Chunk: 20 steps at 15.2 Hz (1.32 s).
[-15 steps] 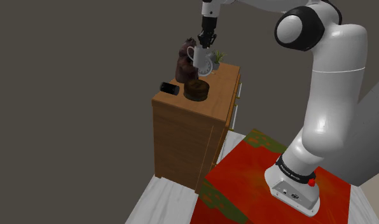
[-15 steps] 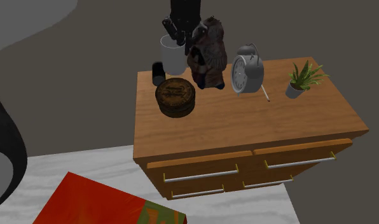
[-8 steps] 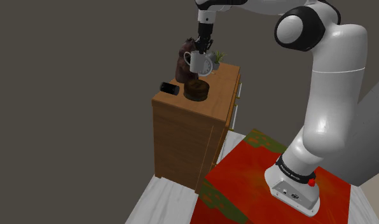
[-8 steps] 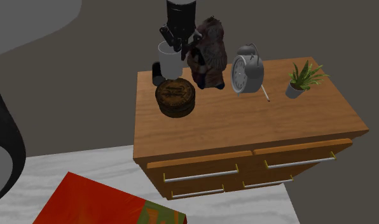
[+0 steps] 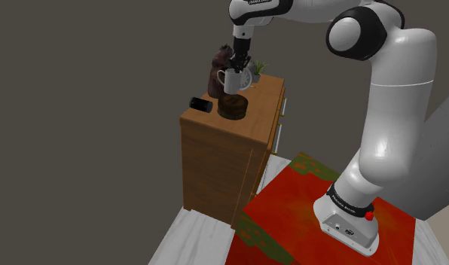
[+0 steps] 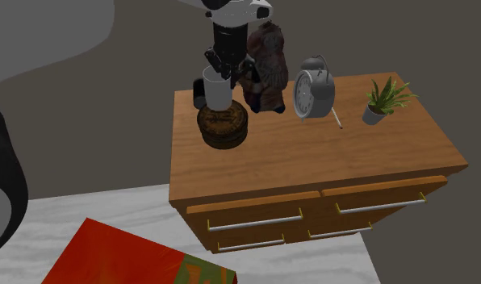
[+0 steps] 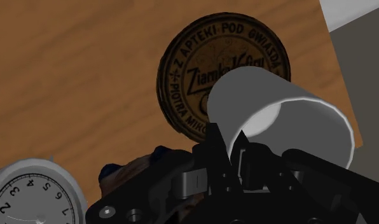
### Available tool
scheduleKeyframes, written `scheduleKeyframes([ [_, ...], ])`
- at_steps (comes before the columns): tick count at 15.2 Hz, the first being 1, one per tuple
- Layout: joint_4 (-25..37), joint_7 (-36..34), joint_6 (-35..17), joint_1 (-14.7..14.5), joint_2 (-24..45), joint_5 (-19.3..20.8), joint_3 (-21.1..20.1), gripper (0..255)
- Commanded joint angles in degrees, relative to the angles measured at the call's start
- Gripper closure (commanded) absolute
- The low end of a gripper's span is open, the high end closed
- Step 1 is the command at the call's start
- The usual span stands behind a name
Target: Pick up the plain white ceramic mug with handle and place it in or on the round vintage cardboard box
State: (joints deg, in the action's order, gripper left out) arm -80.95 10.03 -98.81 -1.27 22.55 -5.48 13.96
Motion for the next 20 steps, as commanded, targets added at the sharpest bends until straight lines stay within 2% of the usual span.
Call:
scheduleKeyframes([
  [1,-1.21,0.13,-1.46,0.01,0.23,-0.07,-0.02,255],
  [5,-4.02,0.25,-4.59,-0.09,0.56,-0.20,-0.10,255],
  [13,-4.02,0.25,-4.59,-0.09,0.56,-0.20,-0.10,255],
  [14,-4.02,0.25,-4.58,-0.09,0.56,-0.20,-0.10,0],
  [19,-4.01,0.25,-4.58,-0.09,0.56,-0.20,-0.10,0],
  [20,-2.13,0.19,-2.67,0.00,0.53,-0.16,-0.06,0],
])
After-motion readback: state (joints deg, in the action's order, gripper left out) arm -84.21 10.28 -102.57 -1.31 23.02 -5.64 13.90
